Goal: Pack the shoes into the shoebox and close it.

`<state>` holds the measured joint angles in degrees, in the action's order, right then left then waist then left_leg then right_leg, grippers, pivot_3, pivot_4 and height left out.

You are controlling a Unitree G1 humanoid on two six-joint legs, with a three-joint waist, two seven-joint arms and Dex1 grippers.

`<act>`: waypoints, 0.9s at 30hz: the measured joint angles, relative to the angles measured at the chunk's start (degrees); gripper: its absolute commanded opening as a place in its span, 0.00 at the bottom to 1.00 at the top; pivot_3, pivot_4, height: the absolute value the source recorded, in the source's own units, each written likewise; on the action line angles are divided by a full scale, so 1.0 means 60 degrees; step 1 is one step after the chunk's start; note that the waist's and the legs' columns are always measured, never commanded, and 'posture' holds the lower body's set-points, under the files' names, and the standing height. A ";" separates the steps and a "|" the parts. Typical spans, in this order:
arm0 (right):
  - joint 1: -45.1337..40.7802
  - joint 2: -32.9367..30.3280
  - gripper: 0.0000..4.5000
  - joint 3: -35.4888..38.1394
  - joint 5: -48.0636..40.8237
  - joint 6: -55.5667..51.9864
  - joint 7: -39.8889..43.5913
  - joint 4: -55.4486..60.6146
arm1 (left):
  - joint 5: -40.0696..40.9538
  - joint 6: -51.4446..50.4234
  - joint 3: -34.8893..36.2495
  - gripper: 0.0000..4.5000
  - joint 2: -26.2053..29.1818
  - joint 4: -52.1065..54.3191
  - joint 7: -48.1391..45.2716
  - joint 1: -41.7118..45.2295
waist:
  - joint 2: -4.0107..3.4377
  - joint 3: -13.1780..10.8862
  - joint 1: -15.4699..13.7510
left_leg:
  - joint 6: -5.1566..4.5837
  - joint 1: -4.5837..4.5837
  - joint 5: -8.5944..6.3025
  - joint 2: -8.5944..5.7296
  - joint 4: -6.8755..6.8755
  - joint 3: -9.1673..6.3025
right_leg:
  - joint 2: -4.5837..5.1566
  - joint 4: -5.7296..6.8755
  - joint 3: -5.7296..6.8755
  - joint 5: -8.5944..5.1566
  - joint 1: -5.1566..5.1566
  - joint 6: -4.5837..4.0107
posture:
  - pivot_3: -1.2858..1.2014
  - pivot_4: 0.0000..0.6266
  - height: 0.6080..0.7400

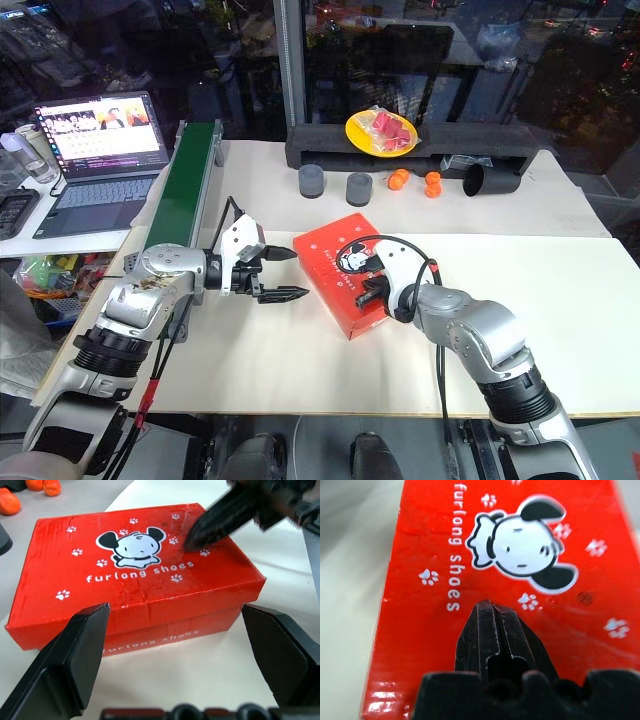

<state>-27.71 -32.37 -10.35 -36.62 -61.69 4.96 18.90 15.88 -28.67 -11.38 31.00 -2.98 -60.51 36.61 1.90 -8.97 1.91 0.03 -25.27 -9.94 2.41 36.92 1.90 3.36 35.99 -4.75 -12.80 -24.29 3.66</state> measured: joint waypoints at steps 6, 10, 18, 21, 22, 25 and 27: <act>0.0097 0.0018 0.01 0.0404 0.0391 -0.0142 0.0188 -0.0081 | -0.0004 0.0164 0.0035 1.00 -0.0057 0.0052 0.0255 -0.0318 | 0.0001 0.0000 -0.0049 | 0.0000 0.0000 0.0000 0.0000 0.0005 -0.0002 | 0.0001 0.0002 0.0004 0.0000 0.0003 0.0000 | 0.52 0.24 1.00; 0.0091 0.0425 0.01 0.1483 0.0227 -0.0305 0.0278 -0.0046 | 0.0008 0.0181 0.0356 1.00 -0.0317 0.0082 0.0742 -0.0496 | 0.0001 0.0000 -0.0112 | 0.0000 -0.0001 0.0000 0.0001 0.0005 -0.0002 | 0.0000 0.0003 0.0004 0.0001 -0.0001 0.0001 | 0.52 0.24 1.00; -0.0626 0.0259 0.01 0.4371 0.0798 0.1055 -0.0387 -0.0252 | 0.0277 0.0096 0.1889 1.00 -0.1746 0.0033 0.3141 -0.0518 | 0.0003 0.0002 -0.0240 | 0.0000 -0.0002 0.0000 -0.0007 0.0006 -0.0008 | 0.0010 -0.0007 0.0019 0.0001 0.0011 0.0003 | 0.52 0.24 1.00; 0.0134 -0.0402 0.01 0.4231 0.2035 0.1720 -0.0551 -0.0853 | 0.0367 -0.0058 0.2600 1.00 -0.2331 -0.0074 0.4479 -0.0472 | 0.0005 0.0003 -0.0233 | 0.0001 -0.0001 0.0000 -0.0021 0.0005 -0.0007 | 0.0020 -0.0003 0.0013 0.0000 0.0010 0.0006 | 0.52 0.24 1.00; 0.0410 -0.0574 0.01 0.4081 0.2458 0.1975 -0.0616 -0.1060 | 0.0280 -0.0049 0.2845 1.00 -0.2594 -0.0161 0.5164 -0.0444 | 0.0005 0.0004 -0.0216 | 0.0000 0.0000 0.0000 -0.0022 0.0005 -0.0008 | 0.0020 -0.0002 0.0012 0.0000 0.0012 0.0006 | 0.52 0.24 1.00; 0.0970 -0.0490 0.01 0.4041 0.3258 0.2665 -0.0829 -0.1415 | -0.0244 -0.0125 0.3335 1.00 -0.3284 -0.0518 0.7231 -0.0439 | 0.0004 0.0004 -0.0130 | 0.0001 0.0009 0.0000 -0.0025 0.0006 -0.0008 | 0.0016 0.0009 -0.0005 0.0002 0.0010 0.0009 | 0.52 0.24 1.00; 0.1176 -0.0318 0.01 0.4091 0.3649 0.3002 -0.1039 -0.1443 | -0.0514 -0.0276 0.3449 1.00 -0.3622 -0.0543 0.8245 -0.0625 | 0.0004 0.0005 -0.0057 | 0.0001 0.0016 0.0000 -0.0027 0.0005 -0.0008 | 0.0015 0.0016 -0.0011 0.0002 0.0010 0.0010 | 0.52 0.24 1.00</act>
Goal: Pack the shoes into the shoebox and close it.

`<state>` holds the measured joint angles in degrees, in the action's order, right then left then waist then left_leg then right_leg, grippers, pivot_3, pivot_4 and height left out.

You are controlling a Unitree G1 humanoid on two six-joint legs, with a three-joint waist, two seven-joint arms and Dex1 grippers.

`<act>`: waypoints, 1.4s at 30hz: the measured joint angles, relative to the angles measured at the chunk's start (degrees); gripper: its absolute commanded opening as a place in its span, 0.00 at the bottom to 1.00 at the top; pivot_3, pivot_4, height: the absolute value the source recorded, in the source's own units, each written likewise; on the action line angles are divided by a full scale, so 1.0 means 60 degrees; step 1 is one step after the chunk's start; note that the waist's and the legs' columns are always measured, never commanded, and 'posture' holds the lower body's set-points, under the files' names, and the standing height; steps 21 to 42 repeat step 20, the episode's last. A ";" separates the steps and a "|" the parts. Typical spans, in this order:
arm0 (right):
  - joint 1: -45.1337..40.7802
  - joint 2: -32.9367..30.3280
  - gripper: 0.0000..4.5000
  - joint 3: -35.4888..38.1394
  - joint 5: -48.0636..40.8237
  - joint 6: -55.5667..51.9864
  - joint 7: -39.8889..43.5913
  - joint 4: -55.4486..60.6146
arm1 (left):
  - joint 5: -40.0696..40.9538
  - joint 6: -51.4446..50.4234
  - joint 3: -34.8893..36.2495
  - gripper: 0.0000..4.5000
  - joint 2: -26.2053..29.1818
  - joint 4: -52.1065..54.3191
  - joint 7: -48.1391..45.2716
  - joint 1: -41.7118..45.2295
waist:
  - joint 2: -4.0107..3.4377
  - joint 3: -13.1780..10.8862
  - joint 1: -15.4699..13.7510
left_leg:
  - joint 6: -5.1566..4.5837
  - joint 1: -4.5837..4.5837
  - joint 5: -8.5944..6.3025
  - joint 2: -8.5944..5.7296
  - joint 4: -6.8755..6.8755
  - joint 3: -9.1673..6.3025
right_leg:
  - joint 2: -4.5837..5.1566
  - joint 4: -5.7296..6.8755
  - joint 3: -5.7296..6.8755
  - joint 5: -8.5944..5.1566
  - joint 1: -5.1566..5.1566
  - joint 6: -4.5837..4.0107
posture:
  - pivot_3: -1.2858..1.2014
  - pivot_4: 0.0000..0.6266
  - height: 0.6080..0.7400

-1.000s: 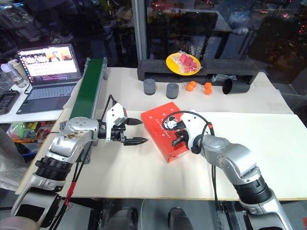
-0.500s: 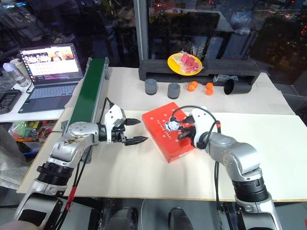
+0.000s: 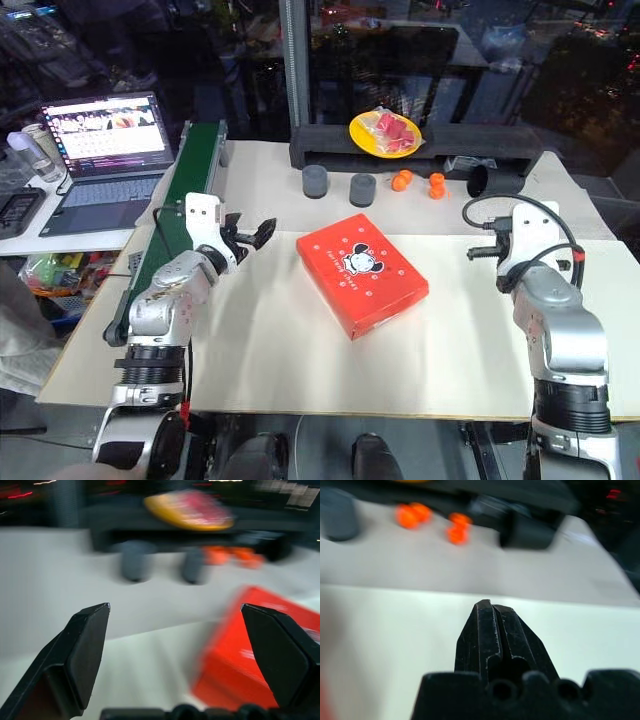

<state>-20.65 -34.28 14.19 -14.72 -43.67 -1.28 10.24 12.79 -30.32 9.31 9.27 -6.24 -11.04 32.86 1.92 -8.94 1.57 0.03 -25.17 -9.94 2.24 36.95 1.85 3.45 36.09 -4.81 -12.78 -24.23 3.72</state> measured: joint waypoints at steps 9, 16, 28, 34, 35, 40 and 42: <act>0.0729 0.0269 0.01 0.0392 0.0853 0.0625 -0.0413 -0.0181 | -0.0555 0.0038 -0.0057 1.00 -0.0337 0.0149 0.1211 -0.0671 | 0.0000 0.0000 -0.0089 | 0.0002 -0.0001 0.0001 -0.0010 0.0001 0.0001 | 0.0004 -0.0004 -0.0002 0.0001 0.0004 0.0001 | 0.52 0.24 1.00; 0.0992 0.0417 0.01 0.0414 0.1093 0.0767 -0.0352 -0.0180 | -0.0556 0.0078 0.0025 1.00 -0.0283 0.0153 0.1284 -0.0729 | 0.0000 0.0000 -0.0088 | 0.0002 0.0000 0.0001 -0.0011 0.0001 0.0001 | 0.0004 -0.0004 -0.0002 0.0001 0.0004 0.0002 | 0.52 0.24 1.00; 0.1024 0.0464 0.01 0.0460 0.1154 0.0792 -0.0267 -0.0179 | -0.0556 0.0103 0.0054 1.00 -0.0248 0.0151 0.1272 -0.0729 | 0.0000 0.0000 -0.0091 | 0.0002 0.0000 0.0000 -0.0010 0.0000 0.0001 | 0.0004 -0.0006 -0.0001 0.0001 0.0005 0.0001 | 0.52 0.24 1.00; 0.1024 0.0464 0.01 0.0460 0.1154 0.0792 -0.0267 -0.0179 | -0.0556 0.0103 0.0054 1.00 -0.0248 0.0151 0.1272 -0.0729 | 0.0000 0.0000 -0.0091 | 0.0002 0.0000 0.0000 -0.0010 0.0000 0.0001 | 0.0004 -0.0006 -0.0001 0.0001 0.0005 0.0001 | 0.52 0.24 1.00; 0.1024 0.0464 0.01 0.0460 0.1154 0.0792 -0.0267 -0.0179 | -0.0556 0.0103 0.0054 1.00 -0.0248 0.0151 0.1272 -0.0729 | 0.0000 0.0000 -0.0091 | 0.0002 0.0000 0.0000 -0.0010 0.0000 0.0001 | 0.0004 -0.0006 -0.0001 0.0001 0.0005 0.0001 | 0.52 0.24 1.00; 0.1024 0.0464 0.01 0.0460 0.1154 0.0792 -0.0267 -0.0179 | -0.0556 0.0103 0.0054 1.00 -0.0248 0.0151 0.1272 -0.0729 | 0.0000 0.0000 -0.0091 | 0.0002 0.0000 0.0000 -0.0010 0.0000 0.0001 | 0.0004 -0.0006 -0.0001 0.0001 0.0005 0.0001 | 0.52 0.24 1.00; 0.1024 0.0464 0.01 0.0460 0.1154 0.0792 -0.0267 -0.0179 | -0.0556 0.0103 0.0054 1.00 -0.0248 0.0151 0.1272 -0.0729 | 0.0000 0.0000 -0.0091 | 0.0002 0.0000 0.0000 -0.0010 0.0000 0.0001 | 0.0004 -0.0006 -0.0001 0.0001 0.0005 0.0001 | 0.52 0.24 1.00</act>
